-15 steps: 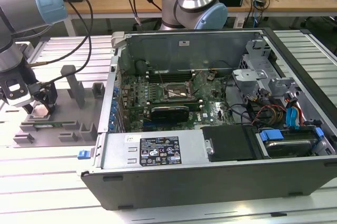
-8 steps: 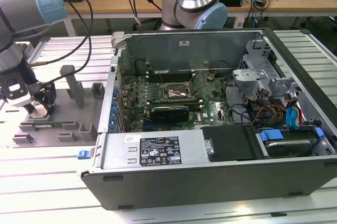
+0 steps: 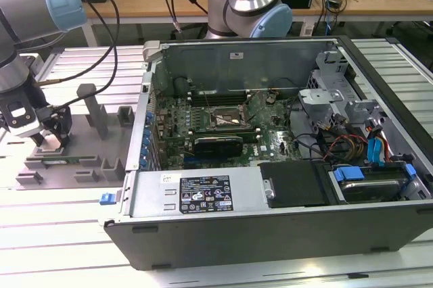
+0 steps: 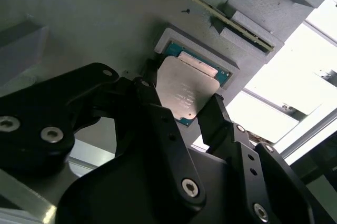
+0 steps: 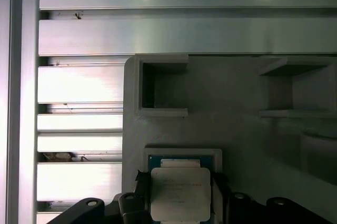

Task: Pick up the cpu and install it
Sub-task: 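Pick up the cpu and move it towards the insertion slot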

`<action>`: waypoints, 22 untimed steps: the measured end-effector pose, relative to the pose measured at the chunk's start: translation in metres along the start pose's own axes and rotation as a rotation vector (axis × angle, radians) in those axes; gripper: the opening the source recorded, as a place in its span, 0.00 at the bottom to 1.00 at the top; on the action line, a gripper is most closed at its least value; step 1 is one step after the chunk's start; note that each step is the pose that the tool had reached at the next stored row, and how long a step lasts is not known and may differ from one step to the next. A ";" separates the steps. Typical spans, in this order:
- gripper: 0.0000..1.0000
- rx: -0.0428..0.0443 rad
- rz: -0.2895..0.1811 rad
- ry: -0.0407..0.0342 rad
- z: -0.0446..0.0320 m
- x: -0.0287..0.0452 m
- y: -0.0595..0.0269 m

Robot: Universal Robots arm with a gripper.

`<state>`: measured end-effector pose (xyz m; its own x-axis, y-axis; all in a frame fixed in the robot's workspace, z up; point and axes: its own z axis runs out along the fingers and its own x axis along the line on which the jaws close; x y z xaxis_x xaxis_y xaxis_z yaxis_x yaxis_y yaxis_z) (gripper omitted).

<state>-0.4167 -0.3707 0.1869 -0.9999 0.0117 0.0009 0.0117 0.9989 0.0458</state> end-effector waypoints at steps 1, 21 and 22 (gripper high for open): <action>0.55 0.0000 0.000 0.0001 0.0000 0.0000 0.0000; 0.55 0.0000 0.000 0.0001 -0.0026 0.0001 0.0001; 0.62 0.0000 0.000 0.0001 -0.0026 0.0001 0.0001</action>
<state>-0.4168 -0.3707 0.1895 -0.9999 0.0117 0.0010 0.0117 0.9989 0.0458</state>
